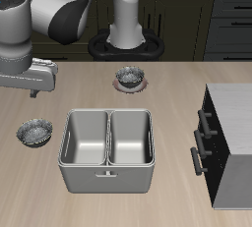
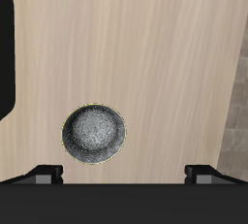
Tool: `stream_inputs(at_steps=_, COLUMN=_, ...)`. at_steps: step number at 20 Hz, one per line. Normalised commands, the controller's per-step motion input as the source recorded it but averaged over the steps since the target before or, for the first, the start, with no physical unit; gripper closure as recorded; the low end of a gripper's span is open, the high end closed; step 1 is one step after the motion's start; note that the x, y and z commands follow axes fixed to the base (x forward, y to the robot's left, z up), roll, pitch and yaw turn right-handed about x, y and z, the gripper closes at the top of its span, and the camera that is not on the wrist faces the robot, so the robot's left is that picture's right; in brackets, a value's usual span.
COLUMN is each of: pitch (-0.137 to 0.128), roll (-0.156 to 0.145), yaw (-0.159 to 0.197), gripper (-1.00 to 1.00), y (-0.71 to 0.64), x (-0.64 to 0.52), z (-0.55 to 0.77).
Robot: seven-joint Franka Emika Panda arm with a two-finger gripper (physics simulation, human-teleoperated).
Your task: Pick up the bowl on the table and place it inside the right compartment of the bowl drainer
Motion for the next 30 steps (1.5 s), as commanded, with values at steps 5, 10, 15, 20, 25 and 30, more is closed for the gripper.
stream_inputs(at_steps=5, pitch=0.022, roll=-0.027, yaw=-0.003, gripper=-1.00, y=-0.14, x=-0.10, z=-0.25)
stream_inputs(at_steps=10, pitch=0.009, roll=-0.027, yaw=-0.012, gripper=-1.00, y=-0.15, x=-0.12, z=-0.14)
stream_inputs(at_steps=15, pitch=0.009, roll=0.001, yaw=-0.005, gripper=-1.00, y=-0.07, x=-0.13, z=-0.12)
stream_inputs(at_steps=20, pitch=-0.009, roll=0.005, yaw=0.027, gripper=-1.00, y=-0.03, x=-0.13, z=-0.20)
stream_inputs(at_steps=25, pitch=0.003, roll=-0.007, yaw=0.010, gripper=-1.00, y=0.01, x=0.02, z=-0.15)
stream_inputs(at_steps=30, pitch=0.013, roll=0.006, yaw=-0.019, gripper=-1.00, y=0.05, x=0.04, z=-0.22)
